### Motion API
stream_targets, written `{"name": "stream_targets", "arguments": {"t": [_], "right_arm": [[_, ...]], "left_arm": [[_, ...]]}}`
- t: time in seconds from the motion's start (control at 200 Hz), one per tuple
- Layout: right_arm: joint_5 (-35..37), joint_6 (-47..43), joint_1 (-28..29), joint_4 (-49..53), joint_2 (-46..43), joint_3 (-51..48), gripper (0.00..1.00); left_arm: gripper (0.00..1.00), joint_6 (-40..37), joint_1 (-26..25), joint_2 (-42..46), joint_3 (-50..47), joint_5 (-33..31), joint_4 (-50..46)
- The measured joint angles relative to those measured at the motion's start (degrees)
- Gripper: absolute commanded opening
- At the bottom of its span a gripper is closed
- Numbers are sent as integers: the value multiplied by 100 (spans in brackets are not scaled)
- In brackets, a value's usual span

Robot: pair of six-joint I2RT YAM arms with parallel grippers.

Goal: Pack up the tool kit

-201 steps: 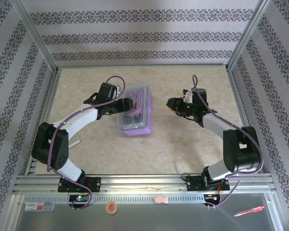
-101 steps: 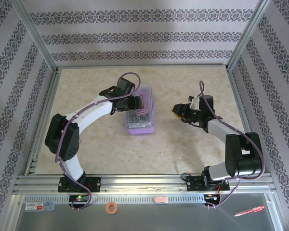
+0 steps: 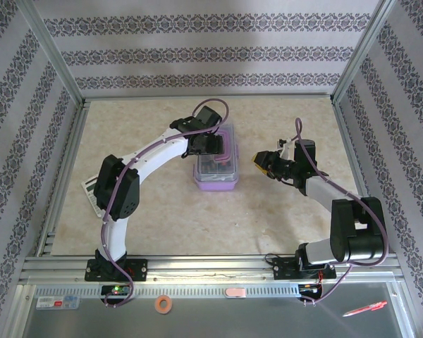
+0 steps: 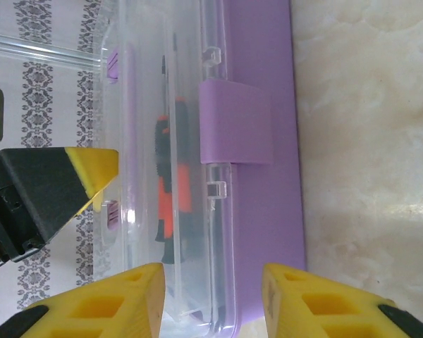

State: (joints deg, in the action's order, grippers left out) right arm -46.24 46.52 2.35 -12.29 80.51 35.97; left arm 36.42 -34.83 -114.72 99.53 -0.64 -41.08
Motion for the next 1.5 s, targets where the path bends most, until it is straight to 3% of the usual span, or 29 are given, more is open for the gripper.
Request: {"name": "stream_targets", "arguments": {"t": [0.42, 0.56, 0.62, 0.724, 0.859, 0.879, 0.894, 0.909, 1.164, 1.499], "right_arm": [[-17, -2, 0, -11, -74, -26, 41], [-15, -4, 0, 22, -173, -31, 41], [-15, -2, 0, 28, -262, -55, 50], [-37, 138, -33, -15, -422, -107, 58], [-13, 286, -74, -9, -592, -114, 72], [2, 295, -74, 4, -629, -116, 81], [15, 319, -74, 9, -660, -116, 95], [28, 319, -74, 17, -691, -116, 98], [140, 326, -63, 35, -1045, -120, 98], [1849, -96, 358, 133, -1853, -424, 98]], "left_arm": [[94, -332, -4, 11, 507, 197, -514], [98, -586, -4, 376, 461, 258, -455], [100, -664, -4, 820, 116, 251, -254], [100, -734, -7, 1937, -844, 151, 144], [100, -726, -4, 3753, -2581, -452, 901], [100, -723, -4, 4011, -2837, -573, 992], [100, -723, -7, 4183, -3010, -658, 1043], [100, -723, -4, 4341, -3176, -734, 1123], [100, -570, -4, 6207, -5403, -2013, 1482], [100, -664, -4, 6559, -5687, -2793, 1545]]}}
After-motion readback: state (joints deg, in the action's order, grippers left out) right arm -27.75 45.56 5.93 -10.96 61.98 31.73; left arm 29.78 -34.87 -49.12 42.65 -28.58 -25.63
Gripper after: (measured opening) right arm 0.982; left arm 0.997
